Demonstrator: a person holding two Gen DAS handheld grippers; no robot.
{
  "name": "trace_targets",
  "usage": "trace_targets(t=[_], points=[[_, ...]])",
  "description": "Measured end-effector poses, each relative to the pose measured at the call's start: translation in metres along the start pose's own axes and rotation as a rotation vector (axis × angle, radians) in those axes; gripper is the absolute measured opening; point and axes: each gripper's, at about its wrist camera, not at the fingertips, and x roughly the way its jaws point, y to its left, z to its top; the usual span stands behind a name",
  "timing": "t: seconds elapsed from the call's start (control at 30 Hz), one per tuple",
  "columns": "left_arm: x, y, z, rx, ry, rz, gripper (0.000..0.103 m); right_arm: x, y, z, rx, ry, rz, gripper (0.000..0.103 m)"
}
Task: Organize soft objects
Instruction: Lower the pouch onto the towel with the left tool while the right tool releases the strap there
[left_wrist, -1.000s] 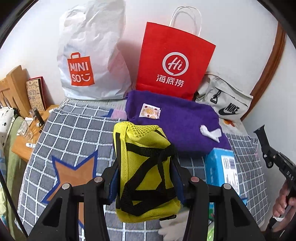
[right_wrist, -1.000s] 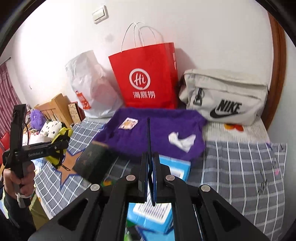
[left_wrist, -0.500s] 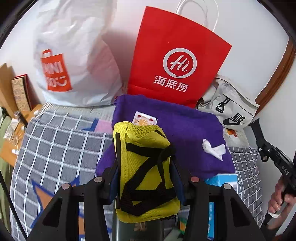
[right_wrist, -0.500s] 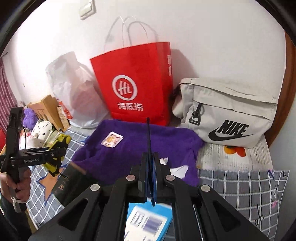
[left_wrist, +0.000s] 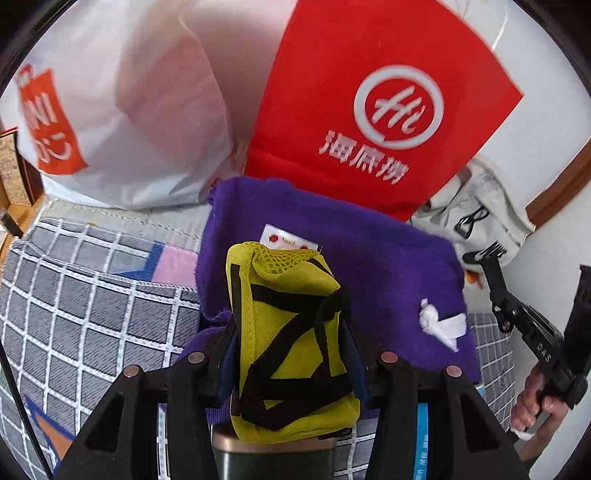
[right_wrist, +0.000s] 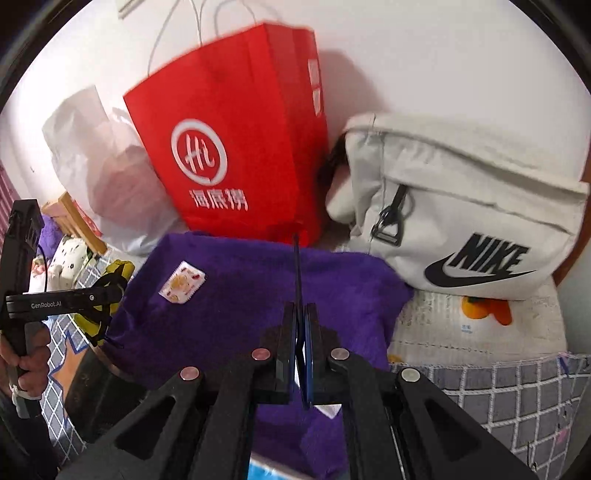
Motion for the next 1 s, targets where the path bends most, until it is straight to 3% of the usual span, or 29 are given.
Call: trace_targets(t=[0.43, 0.83, 0.9, 0.97, 1.0], points=[[0.049, -0.002, 0.009, 0.028, 0.121, 0.031, 0.048, 0.061, -0.027, -0.018, 0.061, 0.164, -0.005, 0.004], [0.067, -0.004, 0.005, 0.041, 0.15, 0.034, 0.056, 0.07, -0.028, -0.02, 0.051, 0.191, -0.027, 0.006], [0.068, -0.003, 0.004, 0.04, 0.155, 0.025, 0.06, 0.068, -0.023, -0.019, 0.034, 0.178, -0.028, 0.014], [0.068, -0.004, 0.004, 0.032, 0.162, 0.016, 0.063, 0.063, -0.02, -0.017, 0.025, 0.151, -0.038, 0.042], [0.066, -0.004, 0.004, 0.026, 0.164, 0.008, 0.065, 0.058, -0.018, -0.016, 0.021, 0.133, -0.042, 0.046]])
